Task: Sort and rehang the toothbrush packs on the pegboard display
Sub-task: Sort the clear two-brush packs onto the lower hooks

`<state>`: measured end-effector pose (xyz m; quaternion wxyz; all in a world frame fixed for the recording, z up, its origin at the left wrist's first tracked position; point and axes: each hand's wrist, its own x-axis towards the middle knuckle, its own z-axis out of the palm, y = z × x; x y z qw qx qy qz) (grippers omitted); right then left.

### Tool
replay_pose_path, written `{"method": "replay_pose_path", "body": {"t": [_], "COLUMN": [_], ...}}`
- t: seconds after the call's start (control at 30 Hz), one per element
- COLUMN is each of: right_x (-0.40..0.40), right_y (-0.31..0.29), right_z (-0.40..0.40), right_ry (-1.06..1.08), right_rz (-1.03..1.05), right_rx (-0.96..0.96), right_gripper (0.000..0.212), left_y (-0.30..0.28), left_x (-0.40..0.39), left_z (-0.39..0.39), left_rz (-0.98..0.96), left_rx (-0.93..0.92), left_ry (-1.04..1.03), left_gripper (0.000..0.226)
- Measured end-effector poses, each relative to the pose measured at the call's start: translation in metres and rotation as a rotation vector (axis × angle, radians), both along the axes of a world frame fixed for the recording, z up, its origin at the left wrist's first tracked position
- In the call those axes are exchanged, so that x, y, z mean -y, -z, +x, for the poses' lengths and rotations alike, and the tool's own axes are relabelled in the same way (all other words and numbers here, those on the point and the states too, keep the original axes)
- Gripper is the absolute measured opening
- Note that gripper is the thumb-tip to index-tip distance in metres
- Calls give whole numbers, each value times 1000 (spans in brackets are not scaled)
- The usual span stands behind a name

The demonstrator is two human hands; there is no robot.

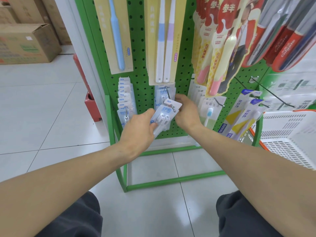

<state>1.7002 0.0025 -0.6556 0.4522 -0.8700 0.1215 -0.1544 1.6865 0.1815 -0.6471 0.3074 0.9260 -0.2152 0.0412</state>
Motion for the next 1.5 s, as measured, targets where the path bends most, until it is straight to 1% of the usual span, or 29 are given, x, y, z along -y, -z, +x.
{"method": "replay_pose_path", "body": {"t": [0.07, 0.1, 0.17, 0.23, 0.3, 0.4, 0.47, 0.57, 0.67, 0.73, 0.83, 1.0, 1.1, 1.2, 1.27, 1.43, 1.5], "right_x": [-5, -7, -10, -11, -9, -4, -1, -1, -3, -5, -6, -8, -4, 0, 2, 4, 7], "right_y": [2, 3, 6, 5, 2, -1, -3, -9, -13, -14, -15, -17, -20, -16, -11, -8, -6], "right_z": [4, 5, 6, 4, -1, -9, -15, -24, -31, -34, -36, -37, -36, -39, -42, -65, -74], "right_ry": [35, 56, 66, 64, 59, 50, 53, 38, 29, 40, 58, 94, 139, 129, 102, -2, -59], "right_rz": [13, 16, 23, 6, -77, -142, -160, -210, -271, -282, -242, -93, -17, -34, -98, -161, -225], "right_rx": [-8, -13, -9, 4, 21, 63, 78, 93, 114, 115, 105, 76, 89, 18, -81, -325, -424], "right_gripper": [14, 12, 23, 28, 29, 16, 10, 9, 5, 4, 6, 5, 6, 13, 11, 18, 22], "left_y": [1, 1, 2, 2, 2, 0, 0, -2, -6, -7, -8, -7, -7, -6, -5, -2, 1], "left_x": [0, 0, -1, -2, -3, -2, -1, 0, 0, 0, 0, -1, -3, -3, -2, 6, 9], "left_z": [0, 1, 1, 0, 0, -2, -1, -3, -6, -8, -8, -8, -7, -7, -7, -4, -2], "left_rz": [-11, -18, -23, -33, -47, -66, -81, -96, -103, -91, -90, -126, -136, -141, -133, -116, -102], "left_rx": [0, 3, 14, 14, 16, 4, -17, -25, -10, 0, -7, -76, -82, -72, -60, -46, -54], "left_ry": [5, 9, 17, 26, 35, 42, 40, 40, 42, 37, 41, 65, 62, 61, 59, 37, 20], "left_gripper": [42, 42, 36, 24, 21, 27, 17, 2, 6, 3, 2, 5, 4, 4, 2, 17, 18]}}
